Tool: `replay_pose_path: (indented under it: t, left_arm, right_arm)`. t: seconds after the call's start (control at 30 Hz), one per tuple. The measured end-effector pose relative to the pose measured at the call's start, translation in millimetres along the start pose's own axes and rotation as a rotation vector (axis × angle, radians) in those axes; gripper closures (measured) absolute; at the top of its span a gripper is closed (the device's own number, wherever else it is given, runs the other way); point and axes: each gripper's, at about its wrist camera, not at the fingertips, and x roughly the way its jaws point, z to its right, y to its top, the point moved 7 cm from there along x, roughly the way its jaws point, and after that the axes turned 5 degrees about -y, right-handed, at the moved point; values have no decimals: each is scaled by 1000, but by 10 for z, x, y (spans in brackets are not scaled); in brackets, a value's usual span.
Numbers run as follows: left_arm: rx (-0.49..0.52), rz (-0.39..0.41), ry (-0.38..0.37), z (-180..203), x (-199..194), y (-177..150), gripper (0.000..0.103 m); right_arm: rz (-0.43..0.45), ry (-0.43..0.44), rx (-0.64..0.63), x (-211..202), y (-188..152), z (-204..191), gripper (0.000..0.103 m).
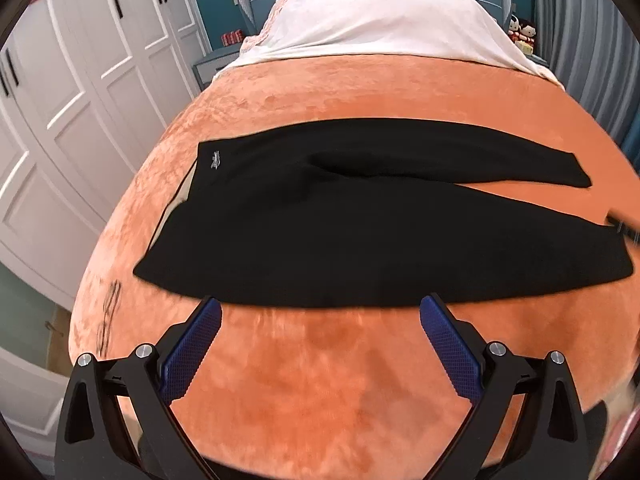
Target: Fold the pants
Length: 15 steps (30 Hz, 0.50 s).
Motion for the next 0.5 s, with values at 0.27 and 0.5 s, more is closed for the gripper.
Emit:
replay_pose_path:
  t: [0.27,0.5]
  left_arm:
    - [-42,-15,-69,95,731,317,5]
    - [-6,-115,-56,149,1340,527,5]
  right_arm:
    - [-94,-28,71,1683,1050,734,5]
    - [-114,-41,83,2657,1496,854,5]
